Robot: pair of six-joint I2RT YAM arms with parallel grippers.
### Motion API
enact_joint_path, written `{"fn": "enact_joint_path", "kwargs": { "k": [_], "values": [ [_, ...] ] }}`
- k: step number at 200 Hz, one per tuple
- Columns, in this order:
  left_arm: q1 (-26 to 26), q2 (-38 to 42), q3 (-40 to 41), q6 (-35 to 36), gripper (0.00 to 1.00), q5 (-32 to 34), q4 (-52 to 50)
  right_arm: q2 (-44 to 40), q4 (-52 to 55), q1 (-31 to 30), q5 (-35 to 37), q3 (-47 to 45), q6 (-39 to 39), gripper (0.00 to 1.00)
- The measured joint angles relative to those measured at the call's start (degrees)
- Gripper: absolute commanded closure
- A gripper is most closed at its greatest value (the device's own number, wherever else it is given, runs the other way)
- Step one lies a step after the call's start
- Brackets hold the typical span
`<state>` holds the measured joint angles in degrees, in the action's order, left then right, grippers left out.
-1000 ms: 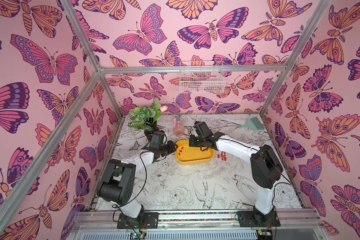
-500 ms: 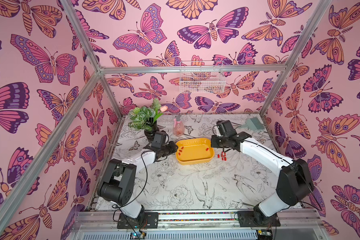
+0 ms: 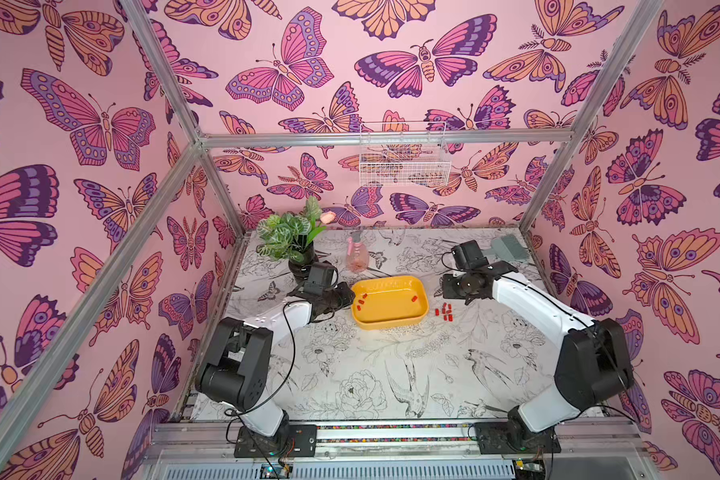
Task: Take the screw protection sleeves out of the storage box
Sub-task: Place the screw protection sleeve at the center of the board.
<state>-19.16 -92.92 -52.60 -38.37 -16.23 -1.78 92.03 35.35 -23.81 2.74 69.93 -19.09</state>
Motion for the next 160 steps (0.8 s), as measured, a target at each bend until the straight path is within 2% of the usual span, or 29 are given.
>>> {"fn": "enact_joint_path", "kwargs": {
  "k": [160],
  "values": [
    [0.00, -0.11, -0.13, 0.00, 0.70, 0.04, -0.04, 11.41, 3.58, 5.05, -0.48, 0.00, 3.98, 0.95]
  ]
}}
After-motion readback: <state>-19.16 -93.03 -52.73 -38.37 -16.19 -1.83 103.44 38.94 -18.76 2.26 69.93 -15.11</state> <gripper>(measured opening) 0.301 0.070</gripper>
